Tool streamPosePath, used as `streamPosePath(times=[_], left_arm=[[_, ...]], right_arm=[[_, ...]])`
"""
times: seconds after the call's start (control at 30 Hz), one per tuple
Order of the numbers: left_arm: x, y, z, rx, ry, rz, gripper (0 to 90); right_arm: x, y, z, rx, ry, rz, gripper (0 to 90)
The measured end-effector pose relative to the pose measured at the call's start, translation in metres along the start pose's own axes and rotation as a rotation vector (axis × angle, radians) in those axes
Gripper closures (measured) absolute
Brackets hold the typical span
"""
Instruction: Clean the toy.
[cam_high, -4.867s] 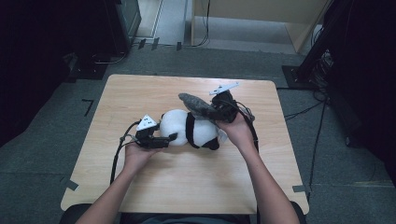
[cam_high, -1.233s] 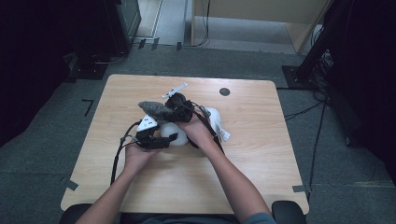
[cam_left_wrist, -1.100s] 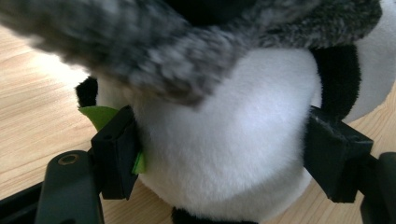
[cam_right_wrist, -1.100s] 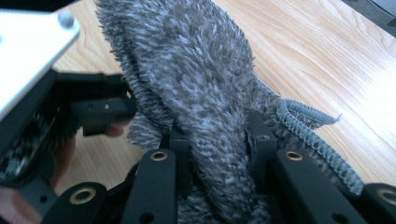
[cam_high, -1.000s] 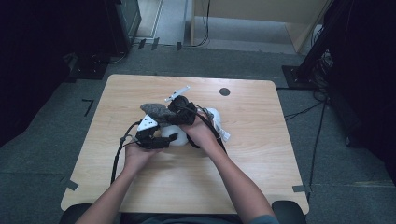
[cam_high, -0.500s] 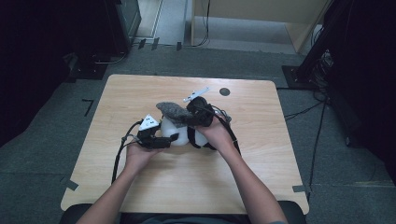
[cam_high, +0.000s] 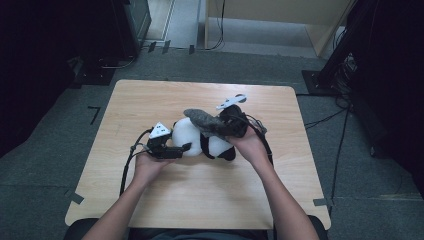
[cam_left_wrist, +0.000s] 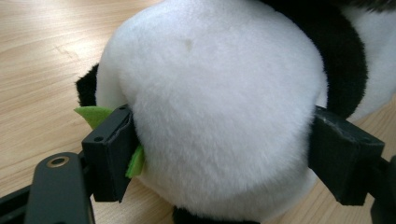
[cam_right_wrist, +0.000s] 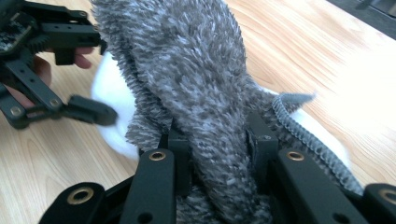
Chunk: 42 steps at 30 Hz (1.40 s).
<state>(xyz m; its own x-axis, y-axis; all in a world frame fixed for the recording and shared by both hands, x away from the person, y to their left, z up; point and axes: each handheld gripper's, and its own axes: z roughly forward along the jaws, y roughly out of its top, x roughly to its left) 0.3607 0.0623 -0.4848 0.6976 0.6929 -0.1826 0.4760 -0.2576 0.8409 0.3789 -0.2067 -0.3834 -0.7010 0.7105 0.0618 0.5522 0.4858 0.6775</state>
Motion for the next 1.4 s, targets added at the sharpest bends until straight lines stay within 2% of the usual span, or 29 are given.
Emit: streamPosePath(times=[0.1,0.27,0.4,0.5,0.6,0.8,0.97,1.1,1.2,1.27,1.33,1.4], left_arm=[[0.0,0.0,0.0,-0.003,-0.003,0.002,18.4],[-0.003,-0.001,-0.001,0.002,0.005,0.016,18.4],[-0.002,-0.002,-0.001,-0.008,-0.002,0.017,18.5],[-0.002,-0.002,-0.001,-0.008,0.0,0.023,18.5],[-0.002,-0.003,-0.001,-0.008,-0.005,0.021,18.5],[-0.001,-0.004,-0.001,-0.014,-0.006,0.028,18.5],[-0.001,-0.004,-0.001,-0.015,-0.006,0.033,18.5],[-0.001,-0.003,-0.001,-0.013,-0.006,0.039,18.5],[-0.002,-0.004,-0.002,-0.013,-0.005,0.038,18.5],[-0.001,-0.004,-0.002,-0.015,-0.008,0.038,18.5],[-0.001,-0.004,-0.001,-0.015,-0.012,0.033,18.5],[0.0,-0.003,-0.001,-0.015,-0.013,0.029,18.5]], right_arm=[[-0.01,-0.009,-0.012,-0.01,-0.015,0.029,70.4],[-0.023,-0.021,-0.026,-0.05,-0.015,0.083,70.7],[-0.034,-0.028,-0.037,-0.092,-0.067,0.118,71.0],[-0.045,-0.034,-0.039,-0.104,-0.083,0.148,70.9],[-0.051,-0.04,-0.035,-0.087,-0.112,0.172,70.9],[-0.056,-0.054,-0.016,-0.083,-0.096,0.212,70.8],[-0.057,-0.062,-0.012,-0.101,-0.091,0.235,70.8],[-0.056,-0.069,-0.009,-0.122,-0.091,0.235,70.7],[-0.054,-0.076,-0.006,-0.153,-0.099,0.197,70.6],[-0.052,-0.081,-0.003,-0.168,-0.102,0.189,70.6],[-0.051,-0.086,-0.001,-0.158,-0.1,0.197,70.2],[-0.05,-0.09,0.001,-0.124,-0.113,0.189,69.5]])
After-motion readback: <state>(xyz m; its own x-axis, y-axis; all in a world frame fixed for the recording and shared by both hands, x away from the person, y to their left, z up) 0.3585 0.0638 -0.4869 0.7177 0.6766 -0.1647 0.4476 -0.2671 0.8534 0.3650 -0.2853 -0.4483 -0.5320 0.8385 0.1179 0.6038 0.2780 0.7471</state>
